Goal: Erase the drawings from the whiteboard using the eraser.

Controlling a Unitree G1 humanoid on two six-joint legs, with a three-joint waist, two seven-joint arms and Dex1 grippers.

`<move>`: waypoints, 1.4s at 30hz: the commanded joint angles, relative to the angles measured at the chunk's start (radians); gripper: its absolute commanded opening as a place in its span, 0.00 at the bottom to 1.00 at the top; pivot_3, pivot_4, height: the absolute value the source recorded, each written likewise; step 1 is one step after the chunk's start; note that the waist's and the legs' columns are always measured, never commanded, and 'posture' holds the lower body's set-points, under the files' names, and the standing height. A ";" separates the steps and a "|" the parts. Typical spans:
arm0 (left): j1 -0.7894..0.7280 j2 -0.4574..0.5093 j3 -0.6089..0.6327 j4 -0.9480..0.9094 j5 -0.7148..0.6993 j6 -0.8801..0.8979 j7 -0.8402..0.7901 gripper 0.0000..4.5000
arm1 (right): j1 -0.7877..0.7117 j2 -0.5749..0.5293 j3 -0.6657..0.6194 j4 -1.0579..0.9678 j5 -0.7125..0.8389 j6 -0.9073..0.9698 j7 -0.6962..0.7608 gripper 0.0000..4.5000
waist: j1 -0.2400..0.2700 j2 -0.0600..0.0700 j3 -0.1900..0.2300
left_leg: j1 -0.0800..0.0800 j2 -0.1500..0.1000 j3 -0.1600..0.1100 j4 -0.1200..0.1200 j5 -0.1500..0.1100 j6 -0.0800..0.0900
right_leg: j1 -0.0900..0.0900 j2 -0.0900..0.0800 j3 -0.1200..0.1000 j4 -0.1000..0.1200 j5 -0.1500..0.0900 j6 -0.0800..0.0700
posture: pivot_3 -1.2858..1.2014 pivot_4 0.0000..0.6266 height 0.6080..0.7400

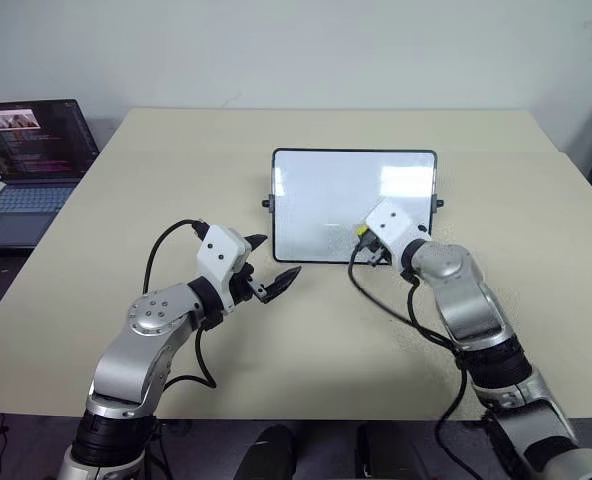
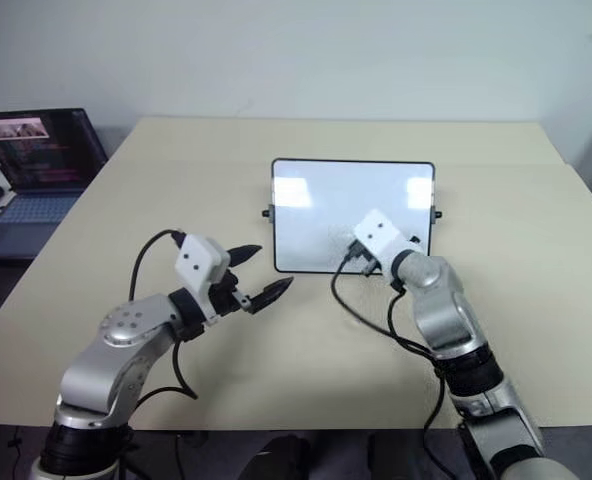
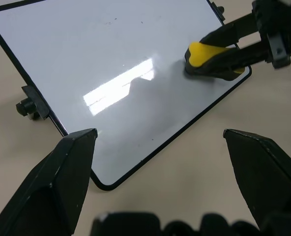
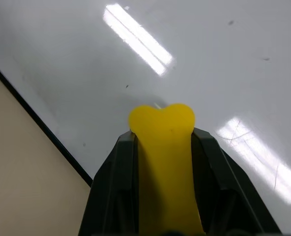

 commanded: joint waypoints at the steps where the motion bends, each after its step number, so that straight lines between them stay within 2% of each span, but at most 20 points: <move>1: -0.014 0.006 0.017 -0.011 -0.016 -0.019 -0.010 1.00 | -0.045 0.037 -0.076 -0.099 0.069 0.207 0.002 0.24 | 0.001 0.000 0.000 | 0.000 0.000 0.000 0.000 0.000 0.000 | 0.000 0.000 0.000 0.000 0.000 0.000 | 0.52 0.24 1.00; 5: -0.020 0.006 0.016 -0.004 -0.016 -0.021 -0.016 1.00 | -0.062 0.088 -0.156 -0.144 0.118 0.422 -0.039 0.24 | 0.003 0.000 0.000 | 0.000 0.000 -0.001 0.000 0.000 0.000 | 0.000 0.000 -0.001 0.000 0.000 0.000 | 0.52 0.24 1.00; 14: -0.038 0.004 0.007 0.012 -0.012 -0.024 -0.030 1.00 | -0.083 0.087 -0.160 -0.136 0.187 0.456 -0.122 0.24 | 0.000 0.000 0.000 | 0.000 0.000 0.000 0.000 0.000 0.000 | -0.001 -0.001 0.000 0.000 0.000 0.000 | 0.52 0.24 1.00; 20: -0.046 -0.001 -0.020 0.018 -0.007 -0.039 -0.050 1.00 | -0.084 0.029 -0.200 -0.131 0.195 0.454 -0.181 0.24 | 0.001 0.000 0.000 | -0.001 -0.001 0.000 0.000 0.000 0.000 | -0.001 0.000 0.000 0.000 0.000 0.000 | 0.52 0.24 1.00; 25: -0.064 -0.005 -0.027 0.034 -0.037 -0.052 -0.103 1.00 | -0.070 -0.021 -0.254 -0.192 0.205 0.529 -0.220 0.24 | 0.002 0.000 0.000 | -0.001 0.000 0.000 0.000 0.000 0.000 | -0.001 0.000 0.000 0.000 0.000 0.000 | 0.52 0.24 1.00; 31: -0.111 0.008 -0.065 0.090 -0.069 -0.082 -0.220 1.00 | -0.039 -0.019 -0.308 -0.229 0.196 0.620 -0.299 0.24 | 0.001 0.000 0.000 | -0.001 0.000 0.000 0.000 0.000 0.000 | -0.001 0.000 -0.001 0.000 0.000 0.000 | 0.52 0.24 1.00; 36: -0.152 0.048 -0.115 0.133 -0.132 -0.069 -0.408 1.00 | -0.013 -0.030 -0.339 -0.251 0.198 0.698 -0.343 0.24 | 0.000 0.001 0.000 | -0.001 -0.001 0.001 0.000 0.000 0.000 | -0.001 0.000 0.000 0.000 0.000 0.000 | 0.52 0.24 1.00; 42: -0.219 0.056 -0.167 0.234 -0.105 -0.140 -0.518 1.00 | 0.016 -0.035 -0.381 -0.243 0.206 0.712 -0.372 0.24 | -0.001 0.001 0.000 | -0.001 -0.001 0.001 0.000 -0.001 0.003 | -0.001 0.000 0.000 0.000 0.000 0.000 | 0.52 0.24 1.00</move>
